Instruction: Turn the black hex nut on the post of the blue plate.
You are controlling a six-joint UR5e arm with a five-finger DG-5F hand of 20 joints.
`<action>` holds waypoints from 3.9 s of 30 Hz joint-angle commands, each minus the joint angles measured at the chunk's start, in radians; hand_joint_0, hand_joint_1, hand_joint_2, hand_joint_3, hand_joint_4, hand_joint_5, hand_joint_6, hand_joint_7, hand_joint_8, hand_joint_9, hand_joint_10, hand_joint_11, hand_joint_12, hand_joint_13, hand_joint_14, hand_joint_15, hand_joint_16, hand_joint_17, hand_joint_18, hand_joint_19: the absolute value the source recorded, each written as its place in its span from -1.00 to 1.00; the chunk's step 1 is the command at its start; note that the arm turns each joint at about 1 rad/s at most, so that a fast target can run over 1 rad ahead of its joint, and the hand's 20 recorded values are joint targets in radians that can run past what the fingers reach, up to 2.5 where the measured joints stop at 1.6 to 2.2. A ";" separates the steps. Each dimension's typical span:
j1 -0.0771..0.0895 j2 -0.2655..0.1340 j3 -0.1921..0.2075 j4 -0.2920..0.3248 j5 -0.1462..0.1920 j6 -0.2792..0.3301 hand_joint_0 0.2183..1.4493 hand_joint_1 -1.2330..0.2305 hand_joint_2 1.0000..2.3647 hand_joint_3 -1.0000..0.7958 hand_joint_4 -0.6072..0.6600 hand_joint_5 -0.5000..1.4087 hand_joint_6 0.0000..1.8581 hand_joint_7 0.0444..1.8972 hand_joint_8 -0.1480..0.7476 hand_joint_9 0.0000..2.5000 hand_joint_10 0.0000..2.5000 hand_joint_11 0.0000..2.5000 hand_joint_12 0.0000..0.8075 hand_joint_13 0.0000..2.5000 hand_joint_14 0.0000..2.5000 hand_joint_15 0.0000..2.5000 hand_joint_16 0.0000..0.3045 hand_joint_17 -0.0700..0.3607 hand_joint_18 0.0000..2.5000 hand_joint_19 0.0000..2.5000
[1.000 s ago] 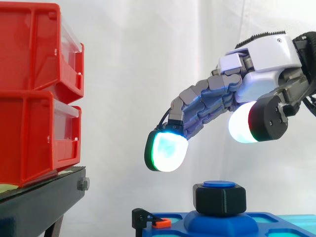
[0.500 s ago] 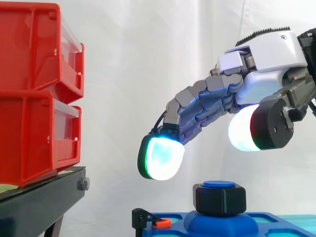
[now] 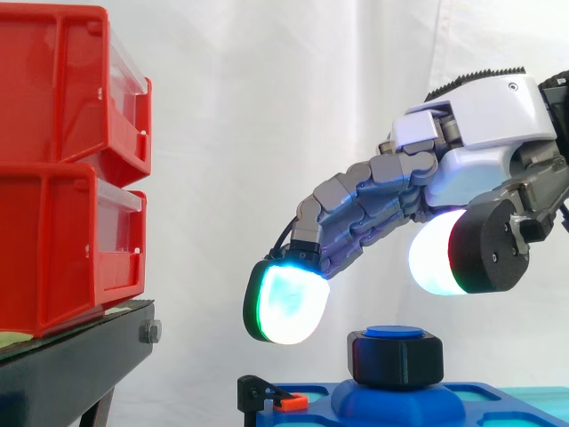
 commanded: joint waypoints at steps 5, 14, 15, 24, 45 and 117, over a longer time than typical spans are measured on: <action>-0.006 0.000 0.000 -0.012 0.000 -0.001 -0.57 0.13 -1.00 -0.44 0.31 -0.68 -0.46 -0.23 -0.08 -0.74 -1.00 -1.00 -0.10 -0.72 -1.00 -0.94 -0.69 -0.18 -0.80 -0.80; -0.015 0.000 0.000 -0.032 -0.011 -0.003 -0.57 0.13 -1.00 -0.44 0.31 -0.68 -0.46 -0.23 -0.07 -0.73 -1.00 -1.00 -0.10 -0.72 -1.00 -0.95 -0.69 -0.18 -0.80 -0.80; -0.018 0.000 0.000 -0.035 -0.016 -0.003 -0.57 0.13 -1.00 -0.44 0.31 -0.68 -0.46 -0.24 -0.07 -0.73 -1.00 -1.00 -0.10 -0.72 -1.00 -0.94 -0.69 -0.18 -0.80 -0.80; -0.041 0.000 0.000 -0.055 -0.042 -0.007 -0.57 0.13 -1.00 -0.44 0.31 -0.68 -0.46 -0.23 -0.07 -0.73 -1.00 -1.00 -0.10 -0.72 -1.00 -0.94 -0.69 -0.18 -0.80 -0.80; -0.087 0.000 0.004 -0.069 -0.099 -0.012 -0.57 0.13 -1.00 -0.44 0.31 -0.68 -0.46 -0.23 -0.07 -0.73 -1.00 -1.00 -0.10 -0.72 -1.00 -0.94 -0.69 -0.18 -0.79 -0.79; -0.011 0.000 -0.037 0.046 -0.045 -0.012 -0.58 -0.05 -1.00 -0.44 0.33 -0.68 -0.46 -0.18 -0.09 -0.76 -1.00 -1.00 -0.09 -0.75 -1.00 -0.95 -0.68 -0.17 -0.81 -0.80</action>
